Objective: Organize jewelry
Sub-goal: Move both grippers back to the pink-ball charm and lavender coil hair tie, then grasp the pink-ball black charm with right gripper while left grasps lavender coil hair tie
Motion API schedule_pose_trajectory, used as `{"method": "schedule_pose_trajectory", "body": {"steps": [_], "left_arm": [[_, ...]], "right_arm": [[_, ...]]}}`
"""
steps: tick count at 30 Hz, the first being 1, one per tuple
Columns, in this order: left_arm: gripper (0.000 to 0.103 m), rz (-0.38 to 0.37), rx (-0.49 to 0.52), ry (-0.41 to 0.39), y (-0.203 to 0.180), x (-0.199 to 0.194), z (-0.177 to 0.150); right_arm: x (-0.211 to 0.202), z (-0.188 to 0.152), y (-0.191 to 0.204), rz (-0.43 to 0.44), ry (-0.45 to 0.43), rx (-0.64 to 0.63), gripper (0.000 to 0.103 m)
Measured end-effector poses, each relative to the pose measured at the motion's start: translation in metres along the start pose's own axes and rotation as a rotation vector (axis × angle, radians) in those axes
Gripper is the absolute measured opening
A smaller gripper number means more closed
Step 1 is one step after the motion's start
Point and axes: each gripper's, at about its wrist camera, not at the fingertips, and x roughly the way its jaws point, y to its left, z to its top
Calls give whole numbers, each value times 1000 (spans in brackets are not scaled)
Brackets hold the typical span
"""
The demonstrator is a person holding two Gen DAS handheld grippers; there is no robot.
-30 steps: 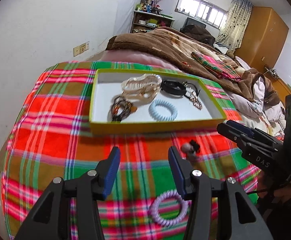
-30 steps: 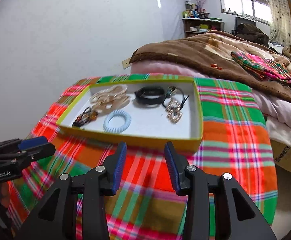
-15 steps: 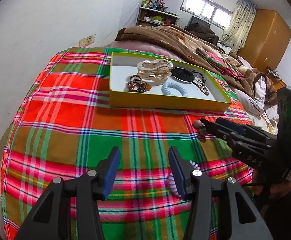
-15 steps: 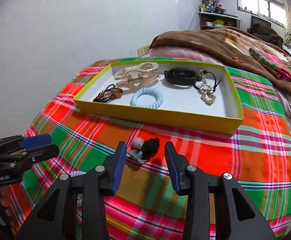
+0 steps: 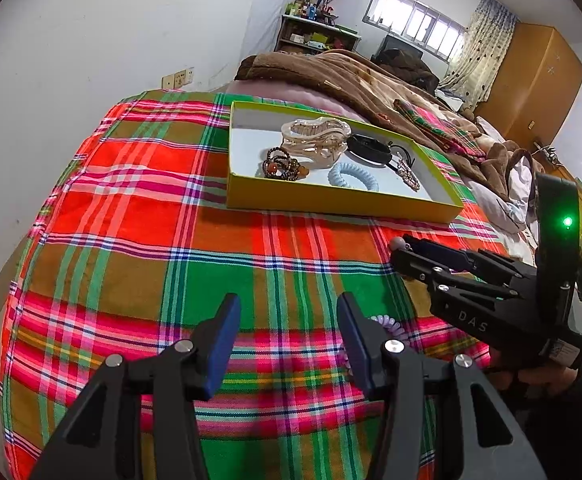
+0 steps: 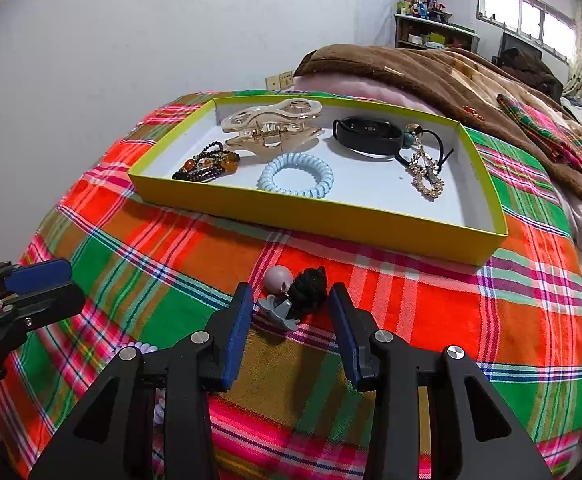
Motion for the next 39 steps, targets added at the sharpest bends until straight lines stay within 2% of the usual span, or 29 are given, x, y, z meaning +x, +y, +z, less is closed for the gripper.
{"method": "schedule_pose_trajectory", "body": {"steps": [5, 8, 20, 32, 39], "left_arm": [[52, -2, -1, 2, 0, 0, 0], [52, -7, 2, 5, -1, 0, -1], [52, -22, 20, 27, -10, 5, -4], [52, -49, 96, 75, -34, 15, -12], [52, -2, 160, 90, -48, 23, -19]], "right_arm": [[1, 0, 1, -19, 4, -3, 40], [0, -1, 2, -35, 3, -13, 31], [-10, -5, -6, -51, -21, -13, 29], [-39, -14, -26, -41, -81, 32, 28], [-58, -22, -34, -44, -118, 38, 28]]}}
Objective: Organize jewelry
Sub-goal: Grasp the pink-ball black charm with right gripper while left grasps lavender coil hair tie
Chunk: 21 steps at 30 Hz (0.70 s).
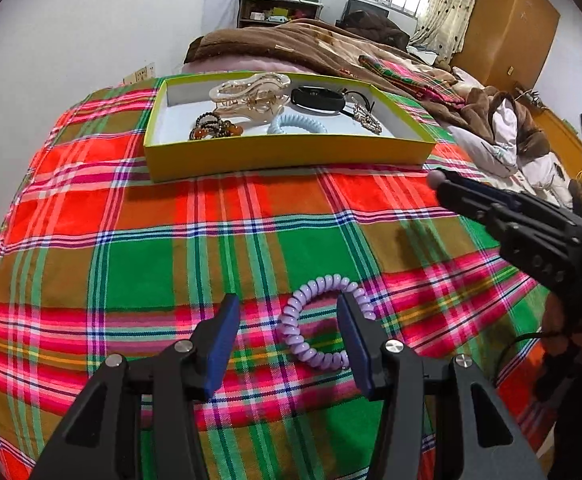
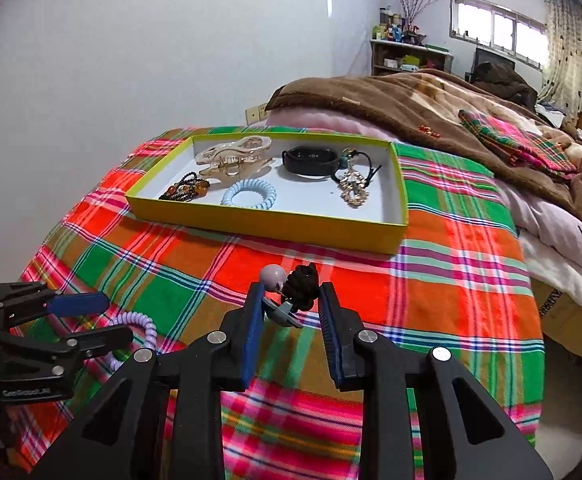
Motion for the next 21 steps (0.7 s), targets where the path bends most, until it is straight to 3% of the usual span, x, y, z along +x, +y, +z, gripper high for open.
{"method": "schedule_pose_trajectory", "body": {"steps": [11, 21], "left_arm": [[51, 90, 69, -15, -11, 3, -3], [24, 110, 74, -20, -11, 2, -1]], "right_arm": [[-17, -9, -11, 7, -34, 21, 28], [-18, -15, -14, 5, -33, 24, 28]]}}
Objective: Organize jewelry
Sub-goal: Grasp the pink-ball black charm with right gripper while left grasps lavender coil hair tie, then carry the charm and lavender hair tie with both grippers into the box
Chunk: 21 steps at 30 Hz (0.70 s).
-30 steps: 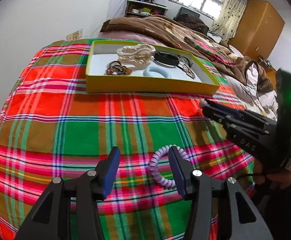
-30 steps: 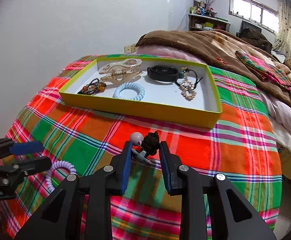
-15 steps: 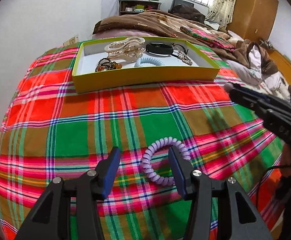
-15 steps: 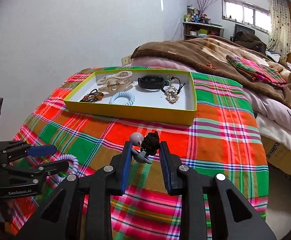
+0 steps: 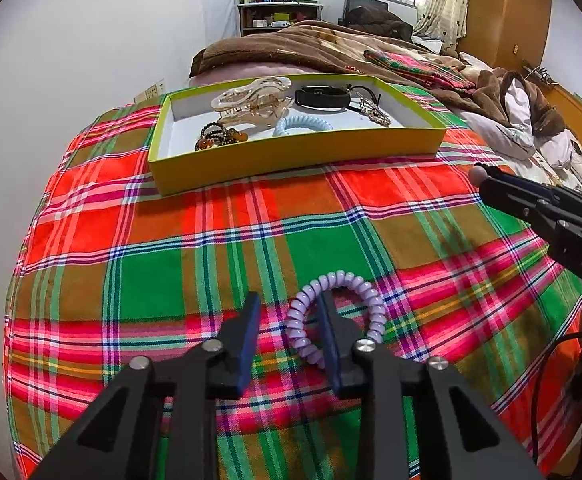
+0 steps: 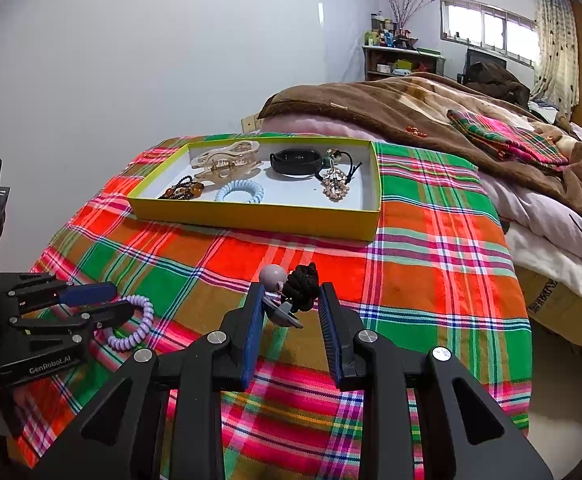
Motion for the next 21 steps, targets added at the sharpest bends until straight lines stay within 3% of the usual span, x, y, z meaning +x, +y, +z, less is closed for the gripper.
{"method": "schedule_pose_trajectory", "body": {"steps": [5, 21], "left_arm": [[12, -3, 9, -2, -1, 0, 0], [10, -26, -6, -23, 1, -5, 5]], "right_arm": [[0, -1, 0, -1, -2, -1, 28], [1, 0, 0, -1, 0, -1, 28]]}}
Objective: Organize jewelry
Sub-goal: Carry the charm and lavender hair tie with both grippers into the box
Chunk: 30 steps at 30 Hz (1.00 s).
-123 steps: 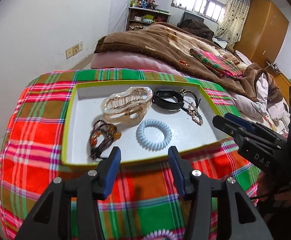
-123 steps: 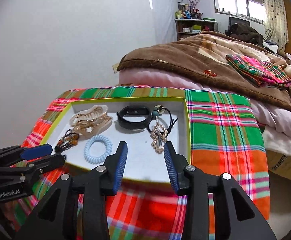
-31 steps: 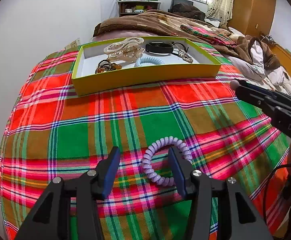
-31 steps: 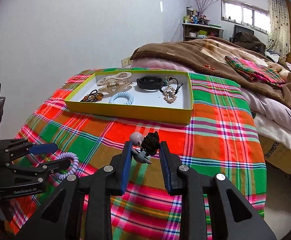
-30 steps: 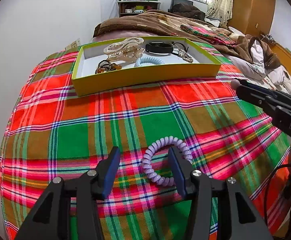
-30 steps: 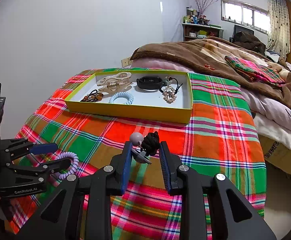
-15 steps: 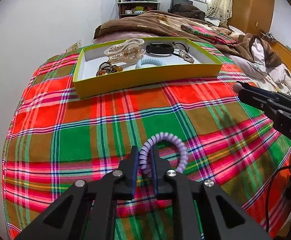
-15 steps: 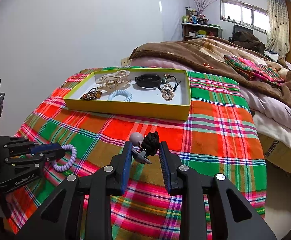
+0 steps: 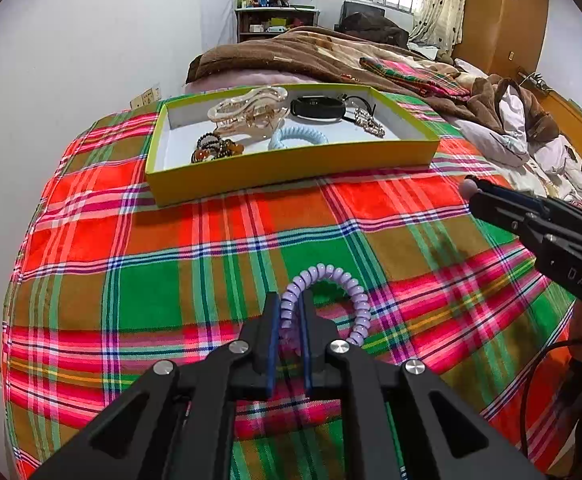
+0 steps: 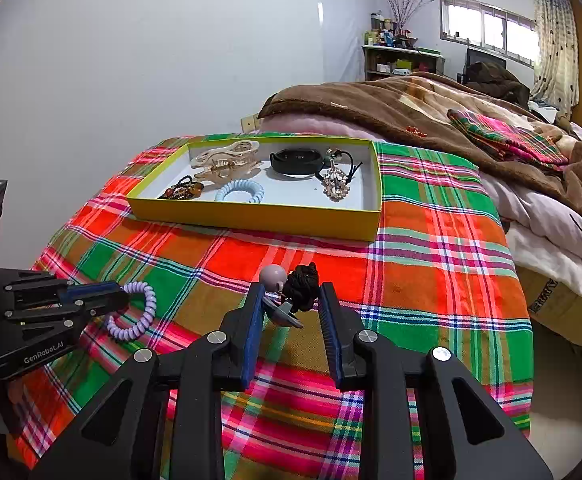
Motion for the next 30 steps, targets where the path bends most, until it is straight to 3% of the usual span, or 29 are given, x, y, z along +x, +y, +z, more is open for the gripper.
{"method": "schedule_pose_trajectory", "body": {"steps": [14, 30], "left_arm": [[10, -12, -5, -41, 1, -14, 16], [10, -39, -12, -79, 4, -17, 65]], "right_arm": [[-10, 10, -2, -5, -26, 8, 28], [-16, 37, -17, -22, -55, 36, 28]]}}
